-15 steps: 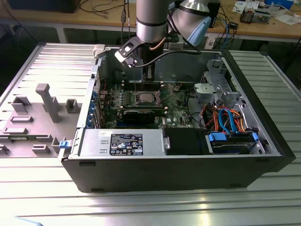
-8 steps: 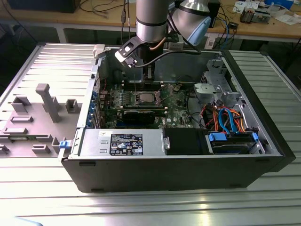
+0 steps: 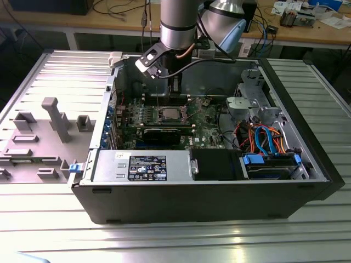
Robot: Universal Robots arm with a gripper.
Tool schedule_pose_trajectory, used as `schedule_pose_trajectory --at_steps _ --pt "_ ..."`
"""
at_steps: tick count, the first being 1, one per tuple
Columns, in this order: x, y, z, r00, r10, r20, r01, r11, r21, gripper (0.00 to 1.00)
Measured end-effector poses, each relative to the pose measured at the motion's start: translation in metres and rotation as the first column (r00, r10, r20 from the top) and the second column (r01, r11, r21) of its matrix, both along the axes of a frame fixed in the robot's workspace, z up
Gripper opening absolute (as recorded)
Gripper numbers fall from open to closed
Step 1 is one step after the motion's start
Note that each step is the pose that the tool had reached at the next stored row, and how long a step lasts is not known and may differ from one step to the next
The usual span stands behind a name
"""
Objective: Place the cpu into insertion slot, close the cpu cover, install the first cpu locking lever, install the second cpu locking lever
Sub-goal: 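Close the cpu cover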
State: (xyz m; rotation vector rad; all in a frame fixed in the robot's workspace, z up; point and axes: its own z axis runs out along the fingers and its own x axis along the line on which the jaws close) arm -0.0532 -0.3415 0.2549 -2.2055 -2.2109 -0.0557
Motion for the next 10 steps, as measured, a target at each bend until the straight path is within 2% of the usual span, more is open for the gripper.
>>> schedule_pose_trajectory --at_steps 10 --pt "0.0011 0.0000 0.0000 1.0000 0.000 0.0000 0.000 1.0000 0.0000 0.11"
